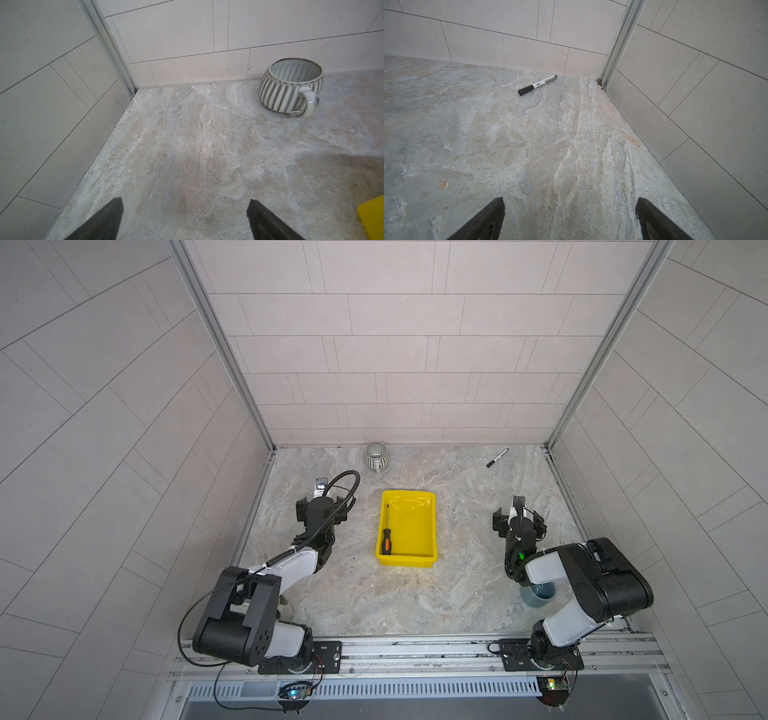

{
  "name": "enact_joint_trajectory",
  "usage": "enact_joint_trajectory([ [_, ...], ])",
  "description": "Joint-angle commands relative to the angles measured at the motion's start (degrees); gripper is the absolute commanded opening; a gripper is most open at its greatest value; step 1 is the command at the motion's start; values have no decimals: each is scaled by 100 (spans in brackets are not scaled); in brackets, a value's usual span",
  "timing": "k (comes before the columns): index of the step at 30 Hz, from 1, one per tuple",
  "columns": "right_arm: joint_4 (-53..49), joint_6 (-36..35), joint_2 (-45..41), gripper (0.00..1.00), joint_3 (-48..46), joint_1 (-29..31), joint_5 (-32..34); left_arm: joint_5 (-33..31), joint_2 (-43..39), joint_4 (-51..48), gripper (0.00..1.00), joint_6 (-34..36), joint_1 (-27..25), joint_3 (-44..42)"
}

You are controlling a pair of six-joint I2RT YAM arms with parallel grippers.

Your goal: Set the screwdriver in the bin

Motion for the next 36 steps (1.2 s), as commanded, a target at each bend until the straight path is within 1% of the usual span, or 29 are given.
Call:
enact_joint_trajectory([
  [1, 123, -70, 22, 100, 13, 19, 8, 140, -350, 380, 100, 280, -10, -329],
  [4, 128, -65, 25, 100, 13, 15, 14, 116, -552, 374, 100, 324, -10, -574],
  [6, 127, -65, 18, 99, 13, 15, 20, 85, -529, 442, 100, 462, -23, -725],
  [8, 128, -69, 23, 99, 13, 20, 10, -16, -518, 539, 100, 459, -19, -906],
  [10, 125, -69, 25, 99, 19, 22, 19, -202, -401, 959, 100, 320, -21, -1110],
  [12, 128, -69, 25, 99, 13, 23, 20, -513, -124, 1691, 100, 256, -21, -1258],
  [13, 128, -73, 21, 99, 20, 18, 20, -521, -28, 1870, 100, 199, -19, -1264],
  [15, 128, -66, 24, 100, 17, 14, 20, -409, 74, 1816, 100, 248, -20, -1180],
  [17, 128, -69, 25, 99, 13, 16, 20, -575, 211, 1689, 100, 255, -11, -1010],
  [19, 128, -71, 23, 99, 13, 20, 20, -660, 325, 1820, 100, 301, -14, -990],
  [21, 128, -71, 21, 99, 17, 20, 20, -496, 510, 2309, 100, 366, 14, -1206],
  [23, 127, -66, 25, 100, 13, 20, 20, -422, 962, 3436, 100, 282, 109, -1590],
  [25, 120, -70, 21, 99, 13, 17, 19, -651, 1567, 4416, 100, 200, 143, -1775],
  [26, 119, -65, 24, 99, 21, 20, 19, -1027, 1542, 3957, 100, 210, 126, -1508],
  [27, 119, -70, 25, 99, 22, 19, 18, -1132, 1444, 3415, 100, 92, 156, -1344],
  [28, 113, -65, 25, 99, 22, 15, 14, -1010, 1345, 2903, 100, -61, 272, -1073],
  [29, 103, -72, 25, 100, 22, 23, 11, -856, 1317, 2638, 100, -151, 377, -944],
  [32, 103, -65, 25, 100, 22, 16, 12, -422, 1258, 2210, 100, -347, 636, -774],
  [36, 106, -65, 25, 100, 22, 21, 9, -333, 1265, 2182, 100, -354, 679, -763],
])
